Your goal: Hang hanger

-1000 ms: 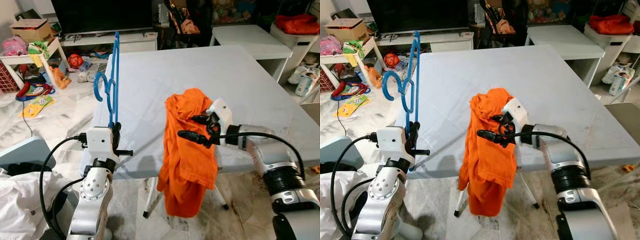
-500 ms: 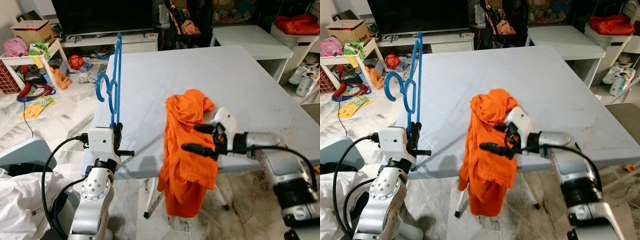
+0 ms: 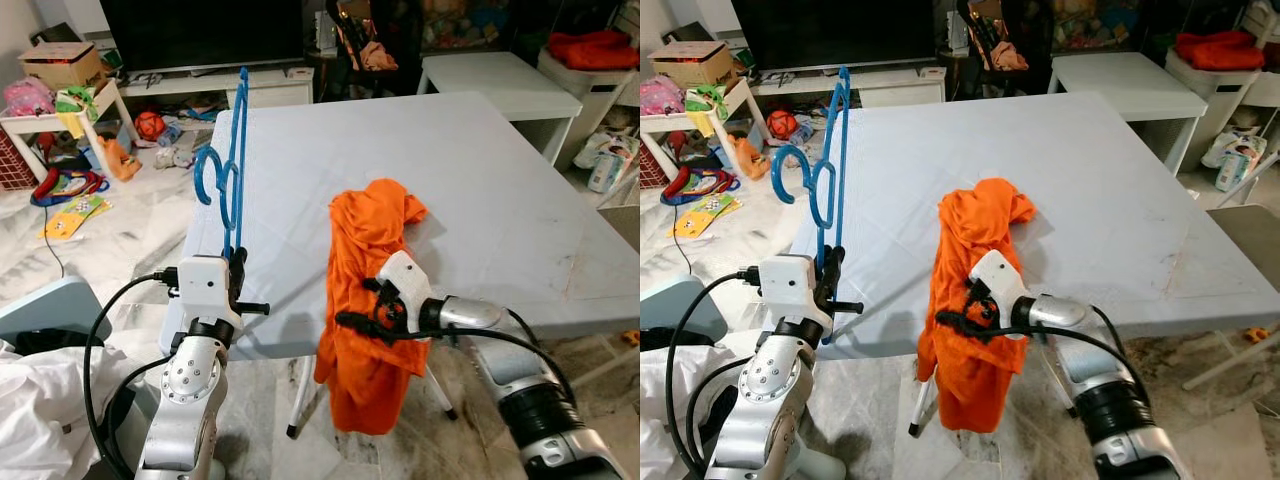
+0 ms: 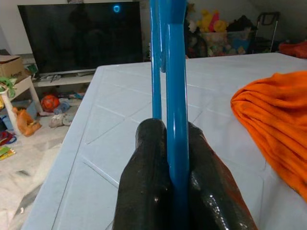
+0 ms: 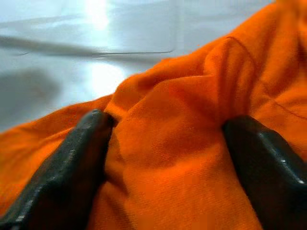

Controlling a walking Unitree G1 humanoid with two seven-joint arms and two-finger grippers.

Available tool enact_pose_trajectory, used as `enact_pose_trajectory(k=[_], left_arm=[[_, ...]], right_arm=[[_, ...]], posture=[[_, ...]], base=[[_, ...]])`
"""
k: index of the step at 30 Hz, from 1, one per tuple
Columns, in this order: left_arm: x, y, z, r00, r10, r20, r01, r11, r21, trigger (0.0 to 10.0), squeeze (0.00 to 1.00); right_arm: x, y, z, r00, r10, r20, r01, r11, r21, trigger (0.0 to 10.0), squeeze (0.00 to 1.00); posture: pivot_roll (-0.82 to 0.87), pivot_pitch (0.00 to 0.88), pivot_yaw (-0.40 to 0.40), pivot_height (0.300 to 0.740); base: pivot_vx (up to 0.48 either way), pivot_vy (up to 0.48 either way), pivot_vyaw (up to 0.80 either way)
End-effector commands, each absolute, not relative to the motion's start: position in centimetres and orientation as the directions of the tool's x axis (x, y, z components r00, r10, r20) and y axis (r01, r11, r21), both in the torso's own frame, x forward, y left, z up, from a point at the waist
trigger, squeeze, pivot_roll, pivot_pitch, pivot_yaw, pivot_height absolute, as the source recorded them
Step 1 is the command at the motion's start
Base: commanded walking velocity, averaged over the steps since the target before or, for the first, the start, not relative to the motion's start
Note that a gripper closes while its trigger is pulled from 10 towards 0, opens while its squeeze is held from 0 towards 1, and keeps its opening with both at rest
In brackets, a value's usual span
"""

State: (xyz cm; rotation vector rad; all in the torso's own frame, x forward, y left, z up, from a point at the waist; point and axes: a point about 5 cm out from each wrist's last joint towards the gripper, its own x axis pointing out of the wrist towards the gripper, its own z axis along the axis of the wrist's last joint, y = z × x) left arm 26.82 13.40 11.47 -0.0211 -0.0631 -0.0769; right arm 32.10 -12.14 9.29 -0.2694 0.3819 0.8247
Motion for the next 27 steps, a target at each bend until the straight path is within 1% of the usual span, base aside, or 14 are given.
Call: enact_pose_trajectory(k=[1, 2, 3, 5, 6, 11, 14, 15, 17, 19, 21, 22, 23, 27], left_arm=[[26.5, 13.4, 10.9, 0.996, -0.085, 0.031, 0.086, 0.996, -0.017, 10.0, 0.00], [26.5, 13.4, 10.9, 0.996, -0.085, 0.031, 0.086, 0.996, -0.017, 10.0, 0.00], [26.5, 13.4, 10.9, 0.996, -0.085, 0.031, 0.086, 0.996, -0.016, 10.0, 0.00], [26.6, 13.5, 10.9, 0.996, -0.085, 0.030, 0.086, 0.996, -0.015, 10.0, 0.00], [26.6, 13.5, 10.9, 0.996, -0.083, 0.030, 0.083, 0.996, -0.014, 10.0, 0.00], [26.5, 13.4, 10.9, 0.996, -0.082, 0.029, 0.082, 0.996, -0.017, 10.0, 0.00], [26.5, 13.4, 10.9, 0.996, -0.082, 0.028, 0.083, 0.996, -0.019, 10.0, 0.00], [26.5, 13.3, 10.8, 0.996, -0.081, 0.027, 0.082, 0.996, -0.021, 10.0, 0.00], [26.5, 13.4, 10.7, 0.997, -0.067, 0.024, 0.068, 0.997, -0.027, 10.0, 0.00], [26.4, 13.5, 10.6, 0.998, -0.057, 0.023, 0.058, 0.998, -0.027, 10.0, 0.00], [26.3, 13.6, 10.6, 0.998, -0.055, 0.024, 0.055, 0.998, -0.027, 10.0, 0.00], [26.3, 13.6, 10.6, 0.998, -0.049, 0.025, 0.050, 0.998, -0.027, 10.0, 0.00], [26.2, 13.8, 10.6, 0.999, -0.036, 0.023, 0.037, 0.999, -0.030, 10.0, 0.00], [26.1, 13.9, 10.5, 0.999, -0.027, 0.020, 0.028, 0.999, -0.033, 10.0, 0.00]], right_arm=[[33.0, -13.0, 9.2, 0.714, 0.545, -0.439, -0.664, 0.727, -0.176, 0.0, 0.00], [33.0, -13.0, 9.2, 0.714, 0.545, -0.439, -0.664, 0.727, -0.176, 0.0, 0.00], [33.4, -13.2, 9.4, 0.748, 0.511, -0.424, -0.629, 0.748, -0.209, 0.0, 0.00], [33.5, -13.2, 9.4, 0.757, 0.501, -0.419, -0.620, 0.754, -0.218, 0.0, 0.00], [33.8, -13.5, 9.6, 0.777, 0.475, -0.412, -0.593, 0.772, -0.229, 0.0, 0.00], [34.4, -14.1, 9.5, 0.807, 0.420, -0.415, -0.547, 0.796, -0.258, 0.0, 0.00], [34.8, -14.0, 9.5, 0.818, 0.401, -0.412, -0.534, 0.796, -0.286, 0.0, 0.00], [35.4, -13.8, 9.8, 0.837, 0.377, -0.396, -0.514, 0.790, -0.335, 0.0, 0.00], [36.9, -13.2, 11.0, 0.876, 0.331, -0.351, -0.457, 0.801, -0.386, 0.0, 0.00], [38.2, -12.5, 12.5, 0.901, 0.300, -0.313, -0.408, 0.832, -0.377, 0.0, 0.00], [38.6, -12.2, 13.0, 0.903, 0.299, -0.309, -0.401, 0.845, -0.355, 0.0, 0.00], [38.8, -12.0, 13.3, 0.904, 0.297, -0.308, -0.400, 0.840, -0.365, 0.0, 0.00], [39.1, -11.6, 13.7, 0.905, 0.294, -0.307, -0.404, 0.820, -0.406, 0.0, 0.00], [39.3, -11.3, 13.8, 0.905, 0.293, -0.308, -0.408, 0.802, -0.437, 0.0, 0.00]], posture=[[-0.04, 0.000, 0.059, 0.740], [-0.04, 0.000, 0.059, 0.740], [-0.04, 0.000, 0.058, 0.740], [-0.04, 0.000, 0.058, 0.740], [-0.04, 0.000, 0.057, 0.740], [-0.04, 0.000, 0.053, 0.740], [-0.04, 0.000, 0.053, 0.740], [-0.05, 0.000, 0.052, 0.740], [-0.04, 0.000, 0.040, 0.740], [-0.03, 0.000, 0.032, 0.740], [-0.03, 0.000, 0.028, 0.740], [-0.02, 0.000, 0.026, 0.740], [-0.02, 0.000, 0.023, 0.740], [-0.02, 0.000, 0.023, 0.740]], base=[[0.000, 0.000, 0.00], [0.000, 0.000, 0.00], [0.000, 0.000, 0.00], [0.000, 0.000, 0.00], [0.000, 0.000, 0.00], [0.000, 0.000, 0.00], [0.000, 0.000, 0.00], [0.000, 0.000, 0.00], [0.000, 0.000, 0.00], [0.000, 0.000, 0.00], [0.000, 0.000, 0.00], [0.000, 0.000, 0.00], [0.000, 0.000, 0.00], [0.000, 0.000, 0.00]])
